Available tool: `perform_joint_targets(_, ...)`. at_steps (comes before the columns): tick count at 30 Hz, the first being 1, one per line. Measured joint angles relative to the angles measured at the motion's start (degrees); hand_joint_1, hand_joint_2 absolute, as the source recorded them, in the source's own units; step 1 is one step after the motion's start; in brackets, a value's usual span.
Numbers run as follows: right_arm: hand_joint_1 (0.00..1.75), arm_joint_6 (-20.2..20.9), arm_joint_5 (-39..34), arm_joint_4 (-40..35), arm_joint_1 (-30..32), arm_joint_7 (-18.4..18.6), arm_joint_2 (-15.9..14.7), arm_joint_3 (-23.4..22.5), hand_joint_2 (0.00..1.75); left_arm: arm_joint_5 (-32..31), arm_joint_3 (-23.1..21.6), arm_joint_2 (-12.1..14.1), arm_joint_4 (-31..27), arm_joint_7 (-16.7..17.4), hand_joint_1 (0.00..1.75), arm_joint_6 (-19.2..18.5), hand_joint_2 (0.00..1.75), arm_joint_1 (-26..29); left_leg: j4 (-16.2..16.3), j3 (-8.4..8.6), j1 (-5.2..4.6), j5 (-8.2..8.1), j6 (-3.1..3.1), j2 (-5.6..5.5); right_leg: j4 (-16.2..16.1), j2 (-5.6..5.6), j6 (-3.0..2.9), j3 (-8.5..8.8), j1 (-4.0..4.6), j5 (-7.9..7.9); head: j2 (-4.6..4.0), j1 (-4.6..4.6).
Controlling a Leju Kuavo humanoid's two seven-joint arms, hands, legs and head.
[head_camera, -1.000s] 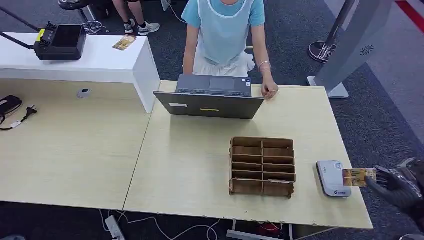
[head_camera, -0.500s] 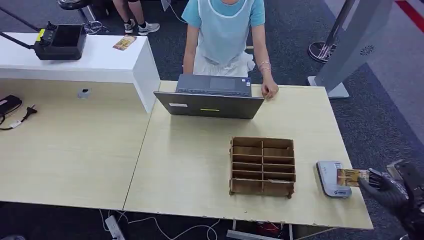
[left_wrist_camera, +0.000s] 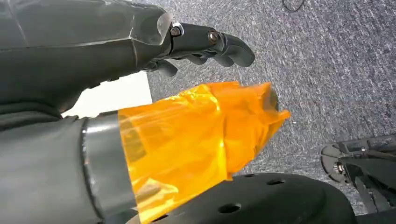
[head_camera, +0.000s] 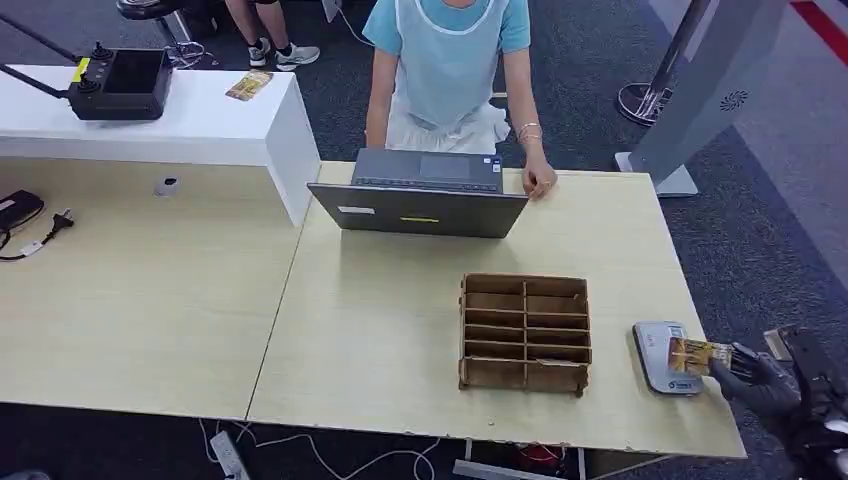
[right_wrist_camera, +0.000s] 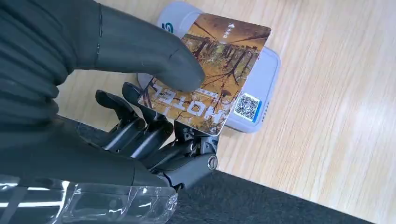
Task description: Pass the card to the sensor for recognition and then transmit it.
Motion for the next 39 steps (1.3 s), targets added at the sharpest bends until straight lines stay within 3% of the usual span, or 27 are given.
perform_joint_targets(14, 1.75, -1.35, 0.90, 0.94, -0.66, 0.50, 2.25, -0.98, 1.75, 0.13, 0.02, 0.00, 0.00, 0.44, 0.00, 0.04, 0.00, 0.00, 0.00, 0.00, 0.00, 0.00, 0.00, 0.00, 0.00, 0.00, 0.00, 0.00, 0.00, 0.00, 0.00, 0.00)
perform_joint_targets(39, 1.75, -5.42, 8.54, 1.09, -0.96, 2.25, 2.73, -0.96, 1.75, -0.09, 0.07, 0.00, 0.00, 0.57, 0.00, 0.44, 0.00, 0.00, 0.00, 0.00, 0.00, 0.00, 0.00, 0.00, 0.00, 0.00, 0.00, 0.01, 0.00, 0.00, 0.00, 0.00)
